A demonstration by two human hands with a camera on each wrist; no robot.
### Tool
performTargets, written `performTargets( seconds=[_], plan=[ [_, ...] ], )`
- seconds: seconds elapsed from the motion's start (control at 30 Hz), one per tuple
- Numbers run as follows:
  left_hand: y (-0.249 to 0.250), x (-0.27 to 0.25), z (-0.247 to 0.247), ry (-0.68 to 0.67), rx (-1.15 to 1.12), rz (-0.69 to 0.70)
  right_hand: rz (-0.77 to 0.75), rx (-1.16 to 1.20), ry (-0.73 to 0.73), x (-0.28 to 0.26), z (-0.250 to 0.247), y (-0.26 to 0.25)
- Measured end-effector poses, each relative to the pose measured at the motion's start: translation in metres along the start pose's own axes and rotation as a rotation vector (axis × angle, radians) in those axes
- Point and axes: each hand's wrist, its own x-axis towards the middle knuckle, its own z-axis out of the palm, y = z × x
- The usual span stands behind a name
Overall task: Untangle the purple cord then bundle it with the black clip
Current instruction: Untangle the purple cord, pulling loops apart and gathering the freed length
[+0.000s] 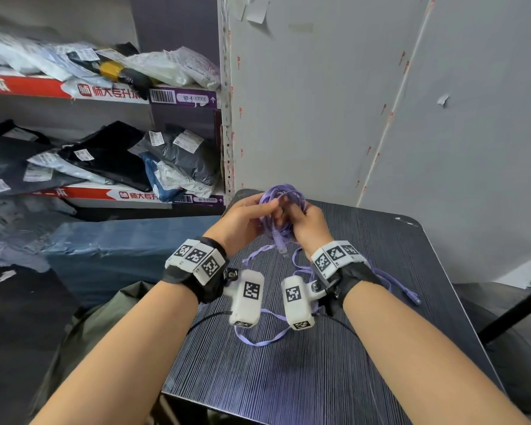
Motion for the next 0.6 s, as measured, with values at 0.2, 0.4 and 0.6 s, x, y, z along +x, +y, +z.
performTargets(
  seconds=[0.2,0.4,0.6],
  plan=[
    [-0.002,-0.005,0.006,-0.035,0.014,-0.003,-0.02,0.053,0.02,0.007,0.004,-0.001],
    [-0.003,-0.001,0.007,0.057,0.15,0.031,0.02,0.038,0.026,0.005,0.008,-0.009],
    [0.01,-0.001,0.007,0.062,-0.021,0.066,-0.109,-0.177,-0.04,-0.008,0.005,-0.015]
  ],
)
